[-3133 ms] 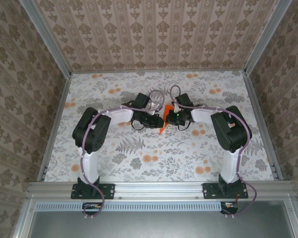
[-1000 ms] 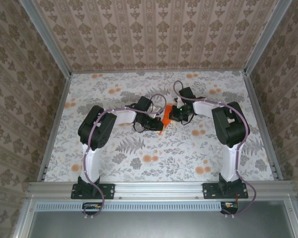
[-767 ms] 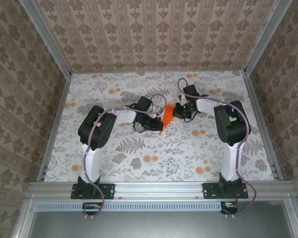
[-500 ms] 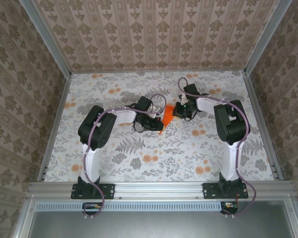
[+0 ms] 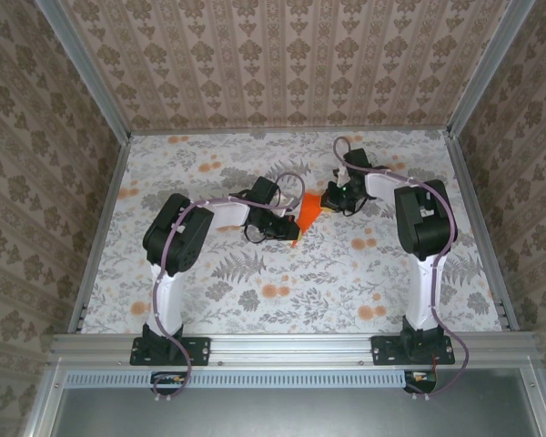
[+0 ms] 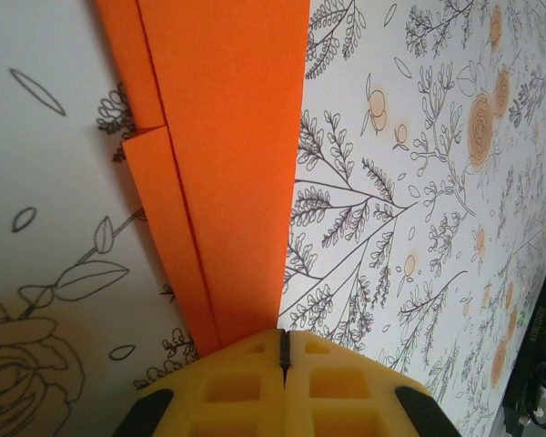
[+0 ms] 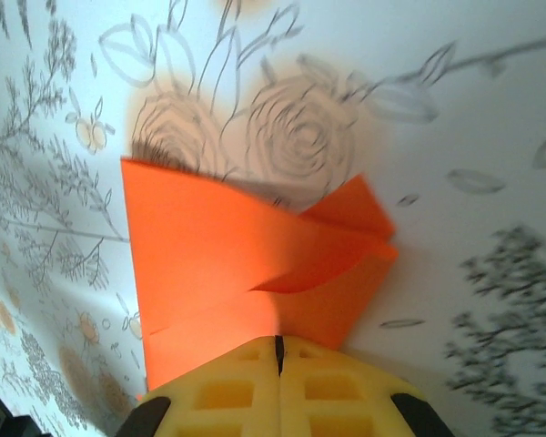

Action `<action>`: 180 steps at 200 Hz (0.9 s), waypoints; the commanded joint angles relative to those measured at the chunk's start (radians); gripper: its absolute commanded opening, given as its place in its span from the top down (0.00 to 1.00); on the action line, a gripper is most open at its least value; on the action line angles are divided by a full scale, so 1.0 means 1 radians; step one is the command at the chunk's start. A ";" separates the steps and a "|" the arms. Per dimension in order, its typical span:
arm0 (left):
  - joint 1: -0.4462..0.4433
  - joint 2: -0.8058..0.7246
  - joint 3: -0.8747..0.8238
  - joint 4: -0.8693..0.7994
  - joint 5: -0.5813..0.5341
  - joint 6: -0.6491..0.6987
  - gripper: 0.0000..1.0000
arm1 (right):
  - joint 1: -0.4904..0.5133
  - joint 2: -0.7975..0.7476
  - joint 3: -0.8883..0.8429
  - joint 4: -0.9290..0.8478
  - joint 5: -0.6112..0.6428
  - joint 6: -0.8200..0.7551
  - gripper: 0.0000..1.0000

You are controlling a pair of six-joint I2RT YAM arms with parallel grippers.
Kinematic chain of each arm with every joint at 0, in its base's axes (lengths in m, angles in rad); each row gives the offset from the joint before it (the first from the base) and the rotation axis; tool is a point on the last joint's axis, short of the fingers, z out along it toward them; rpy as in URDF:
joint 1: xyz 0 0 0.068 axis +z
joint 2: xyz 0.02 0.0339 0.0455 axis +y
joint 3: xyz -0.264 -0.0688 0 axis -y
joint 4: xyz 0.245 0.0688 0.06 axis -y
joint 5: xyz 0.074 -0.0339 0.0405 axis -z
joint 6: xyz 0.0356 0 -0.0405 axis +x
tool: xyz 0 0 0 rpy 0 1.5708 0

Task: Fold a paper plane with a square sheet of paper (fold left side to right side)
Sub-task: Fold the wing for the fifth time at the center of the table.

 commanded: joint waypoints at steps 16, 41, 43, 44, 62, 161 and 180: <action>-0.002 0.076 -0.073 -0.156 -0.110 0.016 1.00 | -0.058 0.047 0.045 0.046 0.114 -0.002 1.00; -0.002 0.076 -0.073 -0.153 -0.109 0.016 1.00 | -0.074 0.067 0.059 0.045 0.104 0.000 1.00; -0.002 0.076 -0.073 -0.154 -0.109 0.016 1.00 | -0.075 0.068 0.060 0.048 0.101 0.001 1.00; -0.002 0.076 -0.075 -0.154 -0.109 0.016 1.00 | -0.076 0.068 0.059 0.049 0.099 0.002 1.00; -0.002 0.075 -0.075 -0.154 -0.109 0.016 1.00 | -0.084 0.076 0.072 0.057 0.088 0.012 1.00; -0.002 0.070 -0.082 -0.150 -0.106 0.018 1.00 | -0.152 0.133 0.137 0.083 -0.028 0.081 1.00; -0.002 0.067 -0.082 -0.144 -0.103 0.018 1.00 | -0.161 0.131 0.143 0.079 -0.028 0.080 1.00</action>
